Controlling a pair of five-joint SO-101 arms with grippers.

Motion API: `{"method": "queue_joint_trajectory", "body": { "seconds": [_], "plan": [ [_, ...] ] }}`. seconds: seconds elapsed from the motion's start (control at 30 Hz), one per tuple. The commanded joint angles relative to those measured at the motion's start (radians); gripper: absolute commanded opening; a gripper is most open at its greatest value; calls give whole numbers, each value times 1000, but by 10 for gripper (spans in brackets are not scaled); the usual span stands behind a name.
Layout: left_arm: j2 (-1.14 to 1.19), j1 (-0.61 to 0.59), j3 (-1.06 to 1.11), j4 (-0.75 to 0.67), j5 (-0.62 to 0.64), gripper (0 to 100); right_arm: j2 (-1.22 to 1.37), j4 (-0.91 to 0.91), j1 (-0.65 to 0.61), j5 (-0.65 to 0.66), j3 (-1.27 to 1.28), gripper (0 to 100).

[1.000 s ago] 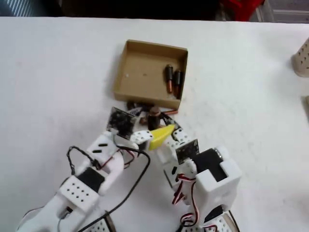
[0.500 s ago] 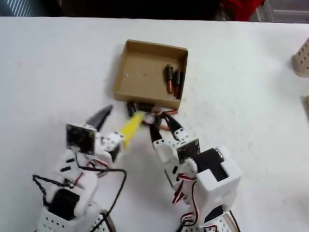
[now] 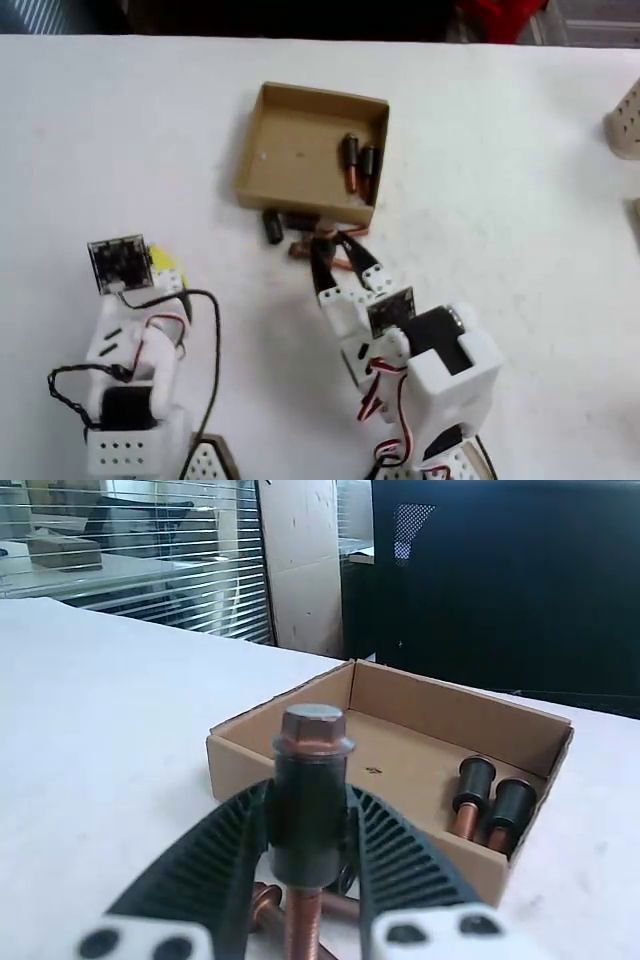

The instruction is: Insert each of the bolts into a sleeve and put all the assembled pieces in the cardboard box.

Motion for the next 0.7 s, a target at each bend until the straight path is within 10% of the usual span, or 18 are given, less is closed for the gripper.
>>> {"method": "queue_joint_trajectory", "body": {
  "seconds": [0.0, 0.33, 0.67],
  "plan": [
    [-8, -16, 0, 98, -11, 23, -54, -28, 39, -2, 9, 16],
    [-5, -16, 0, 371, -453, 23, -242, 12, 82, -5, 49, 16],
    [-5, -19, 0, 405, -574, 23, -575, 417, 84, -2, 38, 16]
  ]
}}
